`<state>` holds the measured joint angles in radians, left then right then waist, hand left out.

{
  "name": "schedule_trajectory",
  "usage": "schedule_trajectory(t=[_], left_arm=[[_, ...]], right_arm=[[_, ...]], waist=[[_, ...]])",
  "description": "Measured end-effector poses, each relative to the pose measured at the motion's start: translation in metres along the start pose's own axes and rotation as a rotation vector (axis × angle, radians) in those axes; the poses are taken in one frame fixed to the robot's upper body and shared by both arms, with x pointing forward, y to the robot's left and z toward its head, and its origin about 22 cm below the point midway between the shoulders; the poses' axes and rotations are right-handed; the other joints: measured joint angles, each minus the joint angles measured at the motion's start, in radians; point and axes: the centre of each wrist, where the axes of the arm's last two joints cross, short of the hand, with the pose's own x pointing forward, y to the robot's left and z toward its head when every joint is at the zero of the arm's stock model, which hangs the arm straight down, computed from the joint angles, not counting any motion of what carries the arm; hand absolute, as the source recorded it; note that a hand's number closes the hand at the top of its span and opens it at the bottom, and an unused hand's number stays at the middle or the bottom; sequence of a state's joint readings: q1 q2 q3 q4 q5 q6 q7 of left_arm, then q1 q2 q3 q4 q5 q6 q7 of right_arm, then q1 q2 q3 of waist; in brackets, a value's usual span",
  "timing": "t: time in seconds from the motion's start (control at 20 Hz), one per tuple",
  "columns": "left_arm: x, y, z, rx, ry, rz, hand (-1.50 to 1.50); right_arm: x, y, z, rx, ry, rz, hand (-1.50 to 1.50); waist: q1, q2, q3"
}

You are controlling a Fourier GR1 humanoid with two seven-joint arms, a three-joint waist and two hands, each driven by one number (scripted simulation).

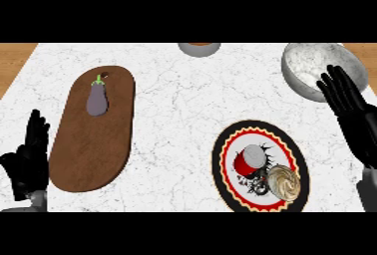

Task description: Pick the can from the plate and place it in the bowl

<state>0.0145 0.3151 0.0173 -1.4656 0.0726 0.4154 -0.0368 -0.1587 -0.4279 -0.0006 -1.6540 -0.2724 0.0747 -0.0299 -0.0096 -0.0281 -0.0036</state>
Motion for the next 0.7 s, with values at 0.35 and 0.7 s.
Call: schedule_trajectory(t=[0.35,0.7], left_arm=[[0.031,-0.048,0.004,-0.242,-0.074,0.081,0.0],[0.047,-0.075,0.009,-0.411,-0.074,0.15,0.0]], right_arm=[[0.009,0.05,-0.001,0.458,0.022,0.166,1.5],[-0.027,0.089,0.048,0.273,-0.113,0.024,-1.5]], waist=[[0.001,0.014,-0.002],[-0.014,0.024,0.004]])
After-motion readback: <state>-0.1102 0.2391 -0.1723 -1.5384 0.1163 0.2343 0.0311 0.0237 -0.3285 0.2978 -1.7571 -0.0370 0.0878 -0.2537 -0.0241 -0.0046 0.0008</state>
